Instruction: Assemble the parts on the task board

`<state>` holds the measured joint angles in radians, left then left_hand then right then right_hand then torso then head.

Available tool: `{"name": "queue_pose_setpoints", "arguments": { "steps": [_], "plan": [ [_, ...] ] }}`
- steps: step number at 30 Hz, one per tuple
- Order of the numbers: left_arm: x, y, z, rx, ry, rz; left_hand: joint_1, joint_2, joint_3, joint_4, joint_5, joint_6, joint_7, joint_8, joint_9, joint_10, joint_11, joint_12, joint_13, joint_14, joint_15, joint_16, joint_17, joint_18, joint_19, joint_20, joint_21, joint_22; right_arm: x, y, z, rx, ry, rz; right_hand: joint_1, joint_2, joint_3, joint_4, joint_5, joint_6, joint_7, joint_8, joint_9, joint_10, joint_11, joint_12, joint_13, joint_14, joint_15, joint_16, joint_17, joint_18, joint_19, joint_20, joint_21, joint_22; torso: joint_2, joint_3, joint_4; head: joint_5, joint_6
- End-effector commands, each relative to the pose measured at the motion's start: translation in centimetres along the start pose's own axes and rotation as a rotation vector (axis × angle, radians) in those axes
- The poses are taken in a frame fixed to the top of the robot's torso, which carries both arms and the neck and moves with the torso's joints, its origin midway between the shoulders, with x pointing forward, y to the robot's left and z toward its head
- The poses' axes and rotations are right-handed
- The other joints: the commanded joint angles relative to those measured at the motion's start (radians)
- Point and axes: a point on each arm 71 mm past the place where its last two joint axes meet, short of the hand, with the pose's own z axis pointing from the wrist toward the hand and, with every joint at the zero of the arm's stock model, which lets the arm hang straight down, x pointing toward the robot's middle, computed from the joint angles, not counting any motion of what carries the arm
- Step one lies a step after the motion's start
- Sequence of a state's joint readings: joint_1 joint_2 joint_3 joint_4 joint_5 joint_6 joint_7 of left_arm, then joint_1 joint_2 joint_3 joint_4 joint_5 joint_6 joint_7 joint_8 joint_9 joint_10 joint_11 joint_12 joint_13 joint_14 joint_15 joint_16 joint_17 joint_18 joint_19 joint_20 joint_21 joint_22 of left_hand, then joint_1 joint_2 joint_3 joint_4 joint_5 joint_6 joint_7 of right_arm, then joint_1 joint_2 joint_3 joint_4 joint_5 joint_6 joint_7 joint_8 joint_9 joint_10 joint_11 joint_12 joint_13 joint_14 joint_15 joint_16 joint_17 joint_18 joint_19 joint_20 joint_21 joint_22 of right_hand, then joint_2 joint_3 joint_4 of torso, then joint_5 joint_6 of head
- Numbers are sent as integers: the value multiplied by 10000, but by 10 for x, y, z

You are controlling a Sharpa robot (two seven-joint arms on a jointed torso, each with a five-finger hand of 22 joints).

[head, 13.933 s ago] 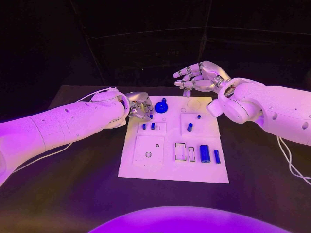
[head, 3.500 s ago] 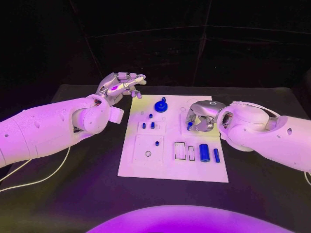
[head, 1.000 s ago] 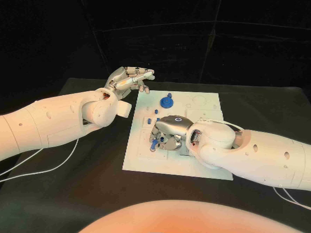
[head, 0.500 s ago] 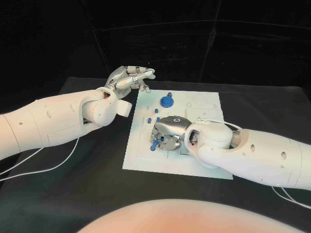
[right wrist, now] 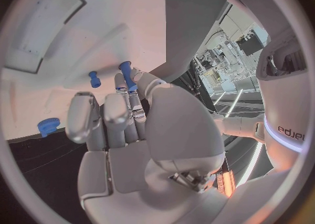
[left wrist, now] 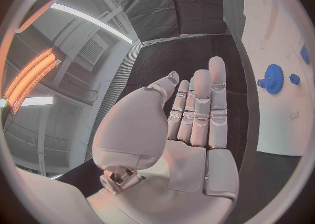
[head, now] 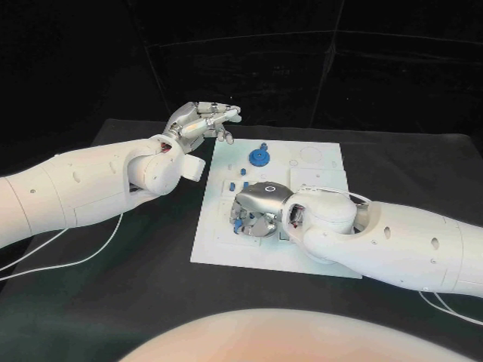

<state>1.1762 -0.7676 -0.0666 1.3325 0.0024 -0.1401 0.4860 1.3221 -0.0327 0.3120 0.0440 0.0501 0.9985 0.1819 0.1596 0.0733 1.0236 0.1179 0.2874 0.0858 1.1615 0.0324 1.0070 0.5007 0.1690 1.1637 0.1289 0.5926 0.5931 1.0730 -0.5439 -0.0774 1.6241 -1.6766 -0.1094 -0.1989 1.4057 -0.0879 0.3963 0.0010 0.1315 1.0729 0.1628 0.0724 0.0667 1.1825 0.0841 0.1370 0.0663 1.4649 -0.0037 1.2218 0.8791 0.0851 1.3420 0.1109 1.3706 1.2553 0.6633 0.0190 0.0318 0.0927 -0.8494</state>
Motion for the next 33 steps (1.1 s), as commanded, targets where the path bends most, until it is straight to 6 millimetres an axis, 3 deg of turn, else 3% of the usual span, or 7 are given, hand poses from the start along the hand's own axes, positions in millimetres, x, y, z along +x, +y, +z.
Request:
{"name": "queue_pose_setpoints", "arguments": {
  "steps": [1,12,16,22,27,31,33],
  "plan": [
    [1,-2,1,53,95,-79,93,44,-33,-20,-18,-51,12,48,-9,-72,-16,36,12,-62,10,-25,-11,132,5,39,-68,-12,0,3,0,-187,42,-2,-78,-65,-42,63,64,-154,3,-85,-19,3,43,-66,1,13,78,41,-21,-74,-36,8,-41,-1,-3,2,-2,7,0],
    [1,-2,0,36,105,-84,93,44,-33,-20,-18,-51,12,48,-9,-72,-16,36,12,-62,10,-25,-11,132,5,39,-68,-12,-3,2,0,-184,-432,213,-370,-399,-246,162,52,-1140,87,-118,-35,-796,228,-514,-42,-141,225,-189,-510,57,-480,122,-433,-556,-1,5,-1,-3,0],
    [1,-2,0,24,106,-85,93,44,-33,-20,-18,-51,12,48,-9,-72,-16,36,12,-62,10,-25,-11,132,5,39,-68,-12,-7,-1,-4,-194,-1018,450,-526,-567,-813,212,78,-1772,116,-104,-24,-1557,286,-614,-18,-311,289,-555,-1115,227,-1014,196,-978,-1276,0,6,3,-14,6],
    [-1,-2,-1,11,74,-70,93,44,-33,-20,-18,-51,12,48,-9,-72,-16,36,12,-62,10,-25,-11,132,5,39,-68,-12,-13,-10,-21,-147,-1877,876,-481,-537,-2067,303,219,-2337,80,-67,13,-2436,367,-253,38,-457,344,-964,-1761,405,-1561,258,-1729,-2185,-12,14,-14,-23,18],
    [-3,-2,-1,10,27,-48,93,44,-33,-20,-18,-51,12,48,-9,-72,-16,36,12,-62,10,-25,-11,132,5,39,-68,-12,-24,-25,-50,93,-2730,1767,-391,-305,-2791,470,427,-2077,145,37,64,-2107,283,454,120,-332,277,-870,-1622,338,-1262,209,-1581,-1948,-24,0,-25,-172,118],
    [-4,-2,-2,11,7,-39,93,44,-33,-20,-18,-51,12,48,-9,-72,-16,36,12,-62,10,-25,-11,132,5,39,-68,-12,-41,-47,-78,943,-3409,3231,-338,-38,-2960,604,625,-1436,222,308,159,-1073,244,1181,285,-94,245,-366,-816,177,-708,182,-1044,-1229,-34,11,-51,-453,254],
    [-5,-2,-2,9,-3,-35,93,44,-33,-20,-18,-51,12,48,-9,-72,-16,36,12,-62,10,-25,-11,132,5,39,-68,-12,-47,-61,-92,1539,-3530,3817,-394,42,-3030,712,723,-1183,107,438,193,-353,85,1623,455,29,149,-68,-364,108,-451,130,-775,-880,-35,-2,-52,-658,353]
  ]
}}
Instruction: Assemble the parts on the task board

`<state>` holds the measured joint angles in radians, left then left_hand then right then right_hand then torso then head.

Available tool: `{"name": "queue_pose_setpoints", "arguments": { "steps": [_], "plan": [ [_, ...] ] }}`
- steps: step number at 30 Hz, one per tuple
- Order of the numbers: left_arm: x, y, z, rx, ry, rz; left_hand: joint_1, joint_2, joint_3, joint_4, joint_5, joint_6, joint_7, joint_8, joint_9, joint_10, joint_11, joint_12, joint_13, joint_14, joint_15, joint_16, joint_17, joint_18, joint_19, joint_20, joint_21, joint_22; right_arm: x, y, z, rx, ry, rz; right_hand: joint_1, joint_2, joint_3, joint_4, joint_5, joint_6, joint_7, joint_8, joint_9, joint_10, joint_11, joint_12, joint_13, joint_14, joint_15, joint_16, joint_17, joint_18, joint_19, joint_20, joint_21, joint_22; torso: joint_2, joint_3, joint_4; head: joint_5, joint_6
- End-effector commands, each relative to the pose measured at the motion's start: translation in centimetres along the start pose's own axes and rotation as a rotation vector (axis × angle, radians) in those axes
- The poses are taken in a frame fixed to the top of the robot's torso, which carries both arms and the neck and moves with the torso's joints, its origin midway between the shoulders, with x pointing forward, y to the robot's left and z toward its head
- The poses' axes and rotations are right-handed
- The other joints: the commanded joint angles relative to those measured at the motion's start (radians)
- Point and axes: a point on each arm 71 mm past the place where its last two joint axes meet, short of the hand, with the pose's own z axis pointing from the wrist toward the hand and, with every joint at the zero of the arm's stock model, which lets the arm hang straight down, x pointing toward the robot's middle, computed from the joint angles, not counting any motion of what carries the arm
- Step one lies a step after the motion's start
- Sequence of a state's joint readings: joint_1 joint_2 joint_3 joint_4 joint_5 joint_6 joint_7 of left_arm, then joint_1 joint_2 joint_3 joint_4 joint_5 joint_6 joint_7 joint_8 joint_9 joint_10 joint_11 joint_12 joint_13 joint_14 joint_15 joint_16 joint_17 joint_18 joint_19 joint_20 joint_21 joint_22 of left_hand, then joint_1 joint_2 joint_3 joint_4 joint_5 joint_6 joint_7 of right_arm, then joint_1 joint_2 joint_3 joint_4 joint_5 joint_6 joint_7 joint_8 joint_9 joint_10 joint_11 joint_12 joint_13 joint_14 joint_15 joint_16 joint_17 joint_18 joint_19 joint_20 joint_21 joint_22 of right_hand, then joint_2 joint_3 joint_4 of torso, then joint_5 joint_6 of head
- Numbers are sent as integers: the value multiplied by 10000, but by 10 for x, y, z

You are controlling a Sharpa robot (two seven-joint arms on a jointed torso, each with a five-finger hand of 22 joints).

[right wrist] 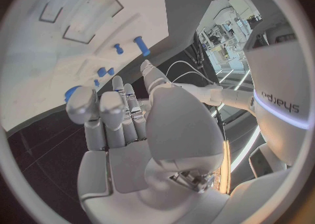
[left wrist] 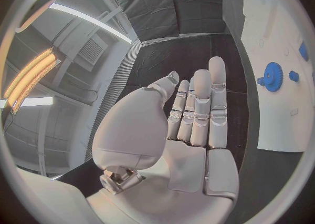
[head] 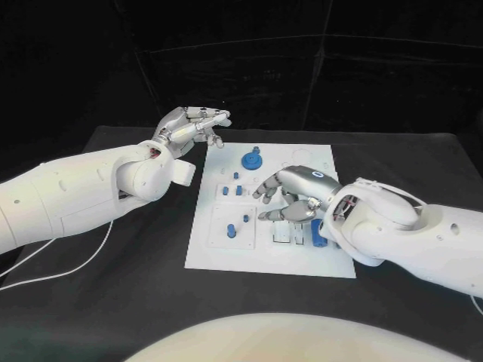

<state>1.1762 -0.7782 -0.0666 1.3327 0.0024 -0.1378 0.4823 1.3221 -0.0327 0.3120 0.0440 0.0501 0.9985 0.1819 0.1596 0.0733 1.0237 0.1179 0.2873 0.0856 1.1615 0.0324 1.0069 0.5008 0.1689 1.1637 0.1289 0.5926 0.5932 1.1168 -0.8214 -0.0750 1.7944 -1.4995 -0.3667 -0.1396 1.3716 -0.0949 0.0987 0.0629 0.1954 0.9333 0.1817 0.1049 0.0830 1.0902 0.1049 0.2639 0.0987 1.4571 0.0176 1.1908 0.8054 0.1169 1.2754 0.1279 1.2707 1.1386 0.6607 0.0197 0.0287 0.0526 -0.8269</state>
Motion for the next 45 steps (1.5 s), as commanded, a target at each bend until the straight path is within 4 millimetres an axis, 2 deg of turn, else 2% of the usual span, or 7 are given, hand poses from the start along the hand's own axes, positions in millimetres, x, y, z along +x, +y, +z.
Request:
{"name": "queue_pose_setpoints", "arguments": {
  "steps": [1,6,8,9,17,22,45],
  "plan": [
    [0,-2,0,50,67,-64,93,44,-33,-20,-18,-51,13,48,-9,-72,-16,36,15,-62,10,-25,-12,133,5,39,-68,-13,-21,-19,-16,1264,-978,2223,-138,137,-117,178,175,340,-190,188,50,1070,-255,678,286,166,-153,404,628,-249,357,-96,374,486,-18,-13,-34,-321,145],
    [0,-2,-1,46,42,-53,113,53,-51,-32,-18,-58,13,60,-10,-91,-15,72,18,-73,9,-17,-42,134,16,38,-96,-37,-34,-51,-45,3094,-562,2630,-566,-50,-723,565,375,775,-599,630,157,2203,-692,2346,1461,360,-534,1104,1740,-451,965,-484,1036,1364,-34,-28,-99,-587,237],
    [-1,-2,-1,46,35,-50,113,53,-51,-32,-18,-58,13,60,-10,-91,-15,72,18,-73,9,-17,-42,134,16,38,-96,-37,-35,-63,-56,3779,-162,2406,-698,36,-1179,934,485,794,-697,991,251,1785,-777,3652,2725,402,-629,1486,2352,-519,1130,-599,1263,1671,-30,-15,-119,-681,276],
    [-1,-2,-1,47,31,-48,113,53,-51,-32,-18,-58,13,60,-10,-91,-15,72,18,-73,9,-17,-42,134,16,38,-96,-37,-35,-66,-58,3986,-60,2284,-495,-24,-1747,1215,519,621,-719,1452,377,1129,-894,5432,4633,388,-767,1735,2673,-535,1168,-620,1379,1829,-36,-12,-152,-704,293],
    [0,-2,-2,45,69,-67,113,53,-51,-32,-18,-58,13,60,-10,-91,-15,72,18,-73,9,-17,-42,134,16,38,-96,-37,-33,-85,-82,5571,380,593,-843,161,-2545,2227,915,512,-824,2331,631,2413,-839,9071,9304,627,-641,2573,4486,-747,1747,-633,1962,2706,-57,11,-232,-848,284],
    [0,-2,-2,35,60,-61,113,53,-51,-32,-18,-58,13,60,-10,-91,-15,72,18,-73,9,-17,-42,134,16,38,-96,-37,-24,-84,-89,6079,818,104,-1213,138,-2804,2296,831,346,-798,2530,678,2460,-820,9369,9766,633,-632,2652,4655,-759,1766,-609,1995,2758,-63,-17,-205,-923,276],
    [-1,-1,-4,9,73,-64,118,66,-58,-30,-18,-46,7,73,-7,-89,-19,93,21,-76,8,-12,-57,134,22,38,-107,-48,15,-77,-76,5970,1850,-281,-1453,136,-2897,2304,731,272,-798,2710,721,2467,-813,9485,10000,632,-620,2684,4737,-768,1784,-593,2020,2802,-41,-16,-195,-892,194]
  ]
}}
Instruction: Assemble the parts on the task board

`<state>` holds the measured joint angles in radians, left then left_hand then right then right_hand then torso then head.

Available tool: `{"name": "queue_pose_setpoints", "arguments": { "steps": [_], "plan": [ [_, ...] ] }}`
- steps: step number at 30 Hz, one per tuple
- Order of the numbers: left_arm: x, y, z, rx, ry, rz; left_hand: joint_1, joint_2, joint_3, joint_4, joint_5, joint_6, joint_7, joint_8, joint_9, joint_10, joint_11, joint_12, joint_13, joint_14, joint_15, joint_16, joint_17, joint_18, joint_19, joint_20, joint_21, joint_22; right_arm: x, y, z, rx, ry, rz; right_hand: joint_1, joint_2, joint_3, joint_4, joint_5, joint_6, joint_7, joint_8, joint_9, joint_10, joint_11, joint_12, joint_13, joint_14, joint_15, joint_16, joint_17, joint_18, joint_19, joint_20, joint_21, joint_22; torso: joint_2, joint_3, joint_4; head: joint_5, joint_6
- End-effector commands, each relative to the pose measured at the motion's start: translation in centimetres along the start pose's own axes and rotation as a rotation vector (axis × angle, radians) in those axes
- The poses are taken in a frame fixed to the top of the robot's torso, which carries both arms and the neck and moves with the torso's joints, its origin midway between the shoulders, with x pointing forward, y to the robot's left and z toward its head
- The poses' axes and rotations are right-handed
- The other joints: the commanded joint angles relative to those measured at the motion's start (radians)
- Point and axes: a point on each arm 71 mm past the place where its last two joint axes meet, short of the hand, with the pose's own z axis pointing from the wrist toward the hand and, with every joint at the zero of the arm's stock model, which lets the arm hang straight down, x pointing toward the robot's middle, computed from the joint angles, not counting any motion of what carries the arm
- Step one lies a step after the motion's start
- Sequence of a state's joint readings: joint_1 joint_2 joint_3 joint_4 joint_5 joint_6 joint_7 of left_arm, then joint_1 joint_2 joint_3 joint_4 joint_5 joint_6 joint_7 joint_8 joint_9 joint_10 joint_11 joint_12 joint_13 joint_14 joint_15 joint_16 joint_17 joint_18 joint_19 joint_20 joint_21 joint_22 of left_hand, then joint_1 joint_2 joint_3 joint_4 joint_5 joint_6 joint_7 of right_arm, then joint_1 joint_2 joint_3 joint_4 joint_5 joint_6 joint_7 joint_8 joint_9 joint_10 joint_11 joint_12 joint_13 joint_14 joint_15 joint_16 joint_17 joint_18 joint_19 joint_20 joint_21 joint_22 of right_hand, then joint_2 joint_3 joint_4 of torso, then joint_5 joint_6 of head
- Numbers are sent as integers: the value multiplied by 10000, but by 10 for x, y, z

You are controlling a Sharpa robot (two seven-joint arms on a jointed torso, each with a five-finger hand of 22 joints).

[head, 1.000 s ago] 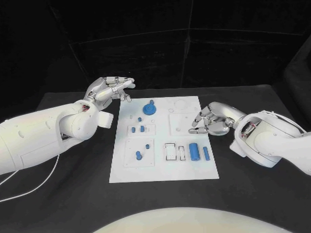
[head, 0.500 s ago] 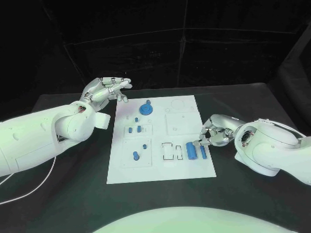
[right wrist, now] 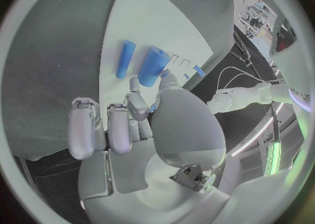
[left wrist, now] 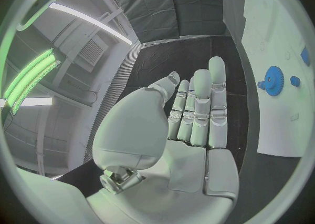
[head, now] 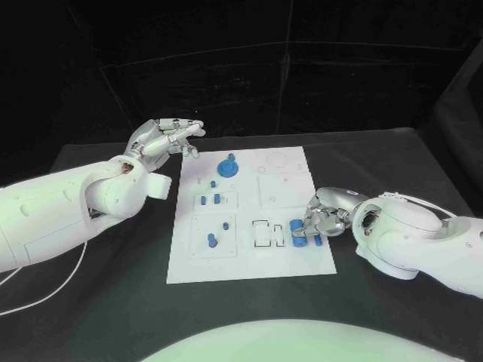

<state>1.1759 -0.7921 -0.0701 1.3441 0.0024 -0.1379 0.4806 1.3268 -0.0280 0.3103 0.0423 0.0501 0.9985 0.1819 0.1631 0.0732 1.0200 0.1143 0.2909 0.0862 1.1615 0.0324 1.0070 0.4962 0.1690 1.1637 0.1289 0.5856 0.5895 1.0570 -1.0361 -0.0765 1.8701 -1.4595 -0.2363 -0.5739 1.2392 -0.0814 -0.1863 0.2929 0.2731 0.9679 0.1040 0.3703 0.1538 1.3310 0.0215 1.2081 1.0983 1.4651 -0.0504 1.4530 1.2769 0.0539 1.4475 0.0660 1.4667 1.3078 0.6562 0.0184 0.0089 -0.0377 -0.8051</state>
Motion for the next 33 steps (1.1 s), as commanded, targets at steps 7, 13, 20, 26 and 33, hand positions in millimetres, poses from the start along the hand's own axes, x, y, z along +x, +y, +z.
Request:
{"name": "queue_pose_setpoints", "arguments": {
  "steps": [7,13,20,26,33],
  "plan": [
    [1,-1,0,75,86,-72,71,19,-41,-13,-18,-46,7,38,-7,-52,16,57,15,-76,8,-12,-11,133,22,38,-37,-11,16,5,8,31,512,-428,-137,92,-18,-5,-27,-118,-16,114,25,36,25,47,45,553,63,74,49,-137,58,29,59,1111,0,-1,6,28,-51],
    [1,-1,0,81,75,-67,71,19,-41,-13,-18,-46,7,38,-7,-52,16,57,15,-76,8,-12,-11,133,22,38,-37,-11,23,9,12,18,614,-466,-63,206,18,-23,22,-144,-19,191,42,31,24,75,123,550,65,77,59,-137,54,33,60,1115,-4,-2,7,47,-75],
    [0,-2,0,85,75,-67,71,19,-41,-13,-18,-46,7,38,-7,-52,16,57,15,-76,8,-12,-11,133,22,38,-37,-11,20,8,11,93,-148,-105,396,796,173,-89,921,67,-125,536,152,216,-69,313,550,559,-2,106,149,-146,84,-8,94,1171,-11,-10,-2,83,-84],
    [0,-1,0,81,71,-65,82,22,-42,-21,-18,-46,5,42,-7,-55,14,67,16,-78,6,-10,-19,134,25,37,-43,-17,13,10,0,-99,-888,824,654,985,201,-100,1513,274,-235,692,247,384,-170,441,786,576,-84,140,250,-171,162,-81,161,1275,-18,-9,-2,96,-71],
    [1,-1,0,79,96,-76,82,22,-42,-21,-18,-46,5,42,-7,-55,14,67,16,-78,6,-10,-19,134,25,37,-43,-17,9,24,-12,-677,-1505,1926,680,1039,171,-69,1687,324,-264,711,275,459,-200,485,884,584,-112,155,292,-178,179,-111,176,1300,-14,-22,19,97,-30]
  ]
}}
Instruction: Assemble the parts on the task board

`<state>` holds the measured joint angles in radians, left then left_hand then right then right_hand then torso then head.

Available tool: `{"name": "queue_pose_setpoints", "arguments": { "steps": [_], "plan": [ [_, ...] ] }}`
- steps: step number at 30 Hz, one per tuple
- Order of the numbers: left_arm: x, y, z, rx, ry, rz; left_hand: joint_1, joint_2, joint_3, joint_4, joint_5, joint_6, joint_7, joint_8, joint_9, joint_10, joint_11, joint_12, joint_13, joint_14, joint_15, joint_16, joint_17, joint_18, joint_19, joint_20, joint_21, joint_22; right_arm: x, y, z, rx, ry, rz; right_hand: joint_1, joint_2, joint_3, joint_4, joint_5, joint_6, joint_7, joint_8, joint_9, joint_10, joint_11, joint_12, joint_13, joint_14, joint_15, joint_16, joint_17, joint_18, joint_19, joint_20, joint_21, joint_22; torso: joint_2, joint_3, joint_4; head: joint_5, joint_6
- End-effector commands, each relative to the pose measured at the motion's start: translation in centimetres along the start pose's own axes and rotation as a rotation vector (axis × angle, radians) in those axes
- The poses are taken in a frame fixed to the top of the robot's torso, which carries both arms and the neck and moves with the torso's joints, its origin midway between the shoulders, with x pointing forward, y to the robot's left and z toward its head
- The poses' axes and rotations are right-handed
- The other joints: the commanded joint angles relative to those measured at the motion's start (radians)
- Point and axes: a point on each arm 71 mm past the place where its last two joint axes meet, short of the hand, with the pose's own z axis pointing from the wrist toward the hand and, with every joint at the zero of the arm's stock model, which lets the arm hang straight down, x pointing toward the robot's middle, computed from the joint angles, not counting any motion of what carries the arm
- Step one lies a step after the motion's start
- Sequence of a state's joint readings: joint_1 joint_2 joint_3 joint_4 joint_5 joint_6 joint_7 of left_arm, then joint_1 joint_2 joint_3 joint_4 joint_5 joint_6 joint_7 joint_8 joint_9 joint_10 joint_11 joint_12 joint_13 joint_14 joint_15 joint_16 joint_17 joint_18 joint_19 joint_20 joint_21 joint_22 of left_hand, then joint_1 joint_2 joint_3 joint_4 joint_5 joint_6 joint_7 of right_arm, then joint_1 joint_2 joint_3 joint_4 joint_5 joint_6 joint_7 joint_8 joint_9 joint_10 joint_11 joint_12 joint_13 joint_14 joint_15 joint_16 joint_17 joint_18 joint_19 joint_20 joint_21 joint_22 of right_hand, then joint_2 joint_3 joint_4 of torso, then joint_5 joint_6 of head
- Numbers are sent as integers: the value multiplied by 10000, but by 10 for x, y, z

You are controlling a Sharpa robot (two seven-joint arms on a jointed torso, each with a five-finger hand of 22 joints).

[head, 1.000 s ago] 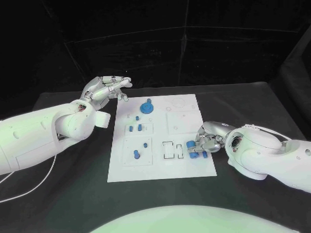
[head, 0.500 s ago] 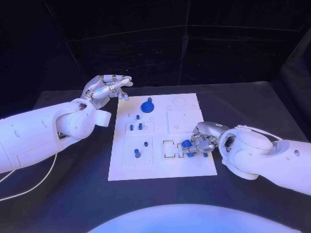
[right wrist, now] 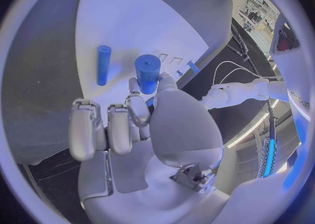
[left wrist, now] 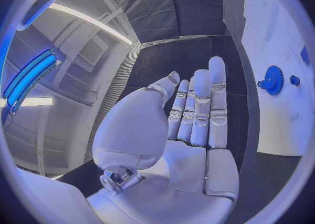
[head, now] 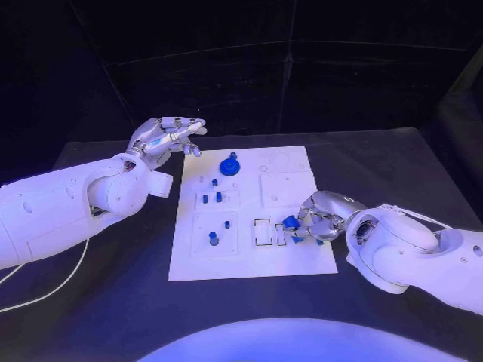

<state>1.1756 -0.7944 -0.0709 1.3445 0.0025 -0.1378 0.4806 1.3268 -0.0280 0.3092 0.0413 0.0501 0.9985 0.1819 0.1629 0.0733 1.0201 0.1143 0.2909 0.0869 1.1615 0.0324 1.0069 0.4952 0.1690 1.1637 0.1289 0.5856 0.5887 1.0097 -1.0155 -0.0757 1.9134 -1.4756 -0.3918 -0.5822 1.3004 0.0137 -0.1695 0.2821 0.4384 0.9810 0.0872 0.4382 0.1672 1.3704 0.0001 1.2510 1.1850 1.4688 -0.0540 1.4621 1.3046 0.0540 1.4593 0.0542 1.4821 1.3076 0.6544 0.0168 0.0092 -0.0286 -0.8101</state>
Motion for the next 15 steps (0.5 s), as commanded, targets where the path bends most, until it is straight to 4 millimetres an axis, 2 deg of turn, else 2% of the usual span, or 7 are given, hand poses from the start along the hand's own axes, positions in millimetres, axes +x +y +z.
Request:
{"name": "queue_pose_setpoints", "arguments": {
  "steps": [1,10,15],
  "plan": [
    [2,-1,1,89,116,-87,82,22,-31,-10,-18,-46,5,44,-7,-56,13,67,9,-78,6,-9,-8,133,25,37,-44,-9,-6,9,-4,-303,-774,1086,67,93,-1,41,46,196,-98,33,143,70,12,57,22,547,-77,62,12,-178,59,5,21,1299,7,-3,17,15,23],
    [2,-2,0,71,133,-97,82,22,-31,-10,-18,-46,5,44,-7,-56,13,67,9,-78,6,-9,-8,133,25,37,-44,-9,1,26,-1,-603,-409,1715,18,115,-54,72,151,209,-103,23,155,90,5,40,37,550,-89,67,29,-182,69,-12,29,1313,19,-9,22,107,1],
    [2,-2,0,62,154,-108,82,22,-31,-10,-18,-46,5,44,-7,-56,13,67,9,-78,6,-9,-8,133,25,37,-44,-9,8,30,4,-464,251,1682,-182,215,-151,93,174,227,-108,-3,169,80,5,-42,-2,549,-93,63,29,-180,62,-20,25,1308,12,-14,11,145,-18]
  ]
}}
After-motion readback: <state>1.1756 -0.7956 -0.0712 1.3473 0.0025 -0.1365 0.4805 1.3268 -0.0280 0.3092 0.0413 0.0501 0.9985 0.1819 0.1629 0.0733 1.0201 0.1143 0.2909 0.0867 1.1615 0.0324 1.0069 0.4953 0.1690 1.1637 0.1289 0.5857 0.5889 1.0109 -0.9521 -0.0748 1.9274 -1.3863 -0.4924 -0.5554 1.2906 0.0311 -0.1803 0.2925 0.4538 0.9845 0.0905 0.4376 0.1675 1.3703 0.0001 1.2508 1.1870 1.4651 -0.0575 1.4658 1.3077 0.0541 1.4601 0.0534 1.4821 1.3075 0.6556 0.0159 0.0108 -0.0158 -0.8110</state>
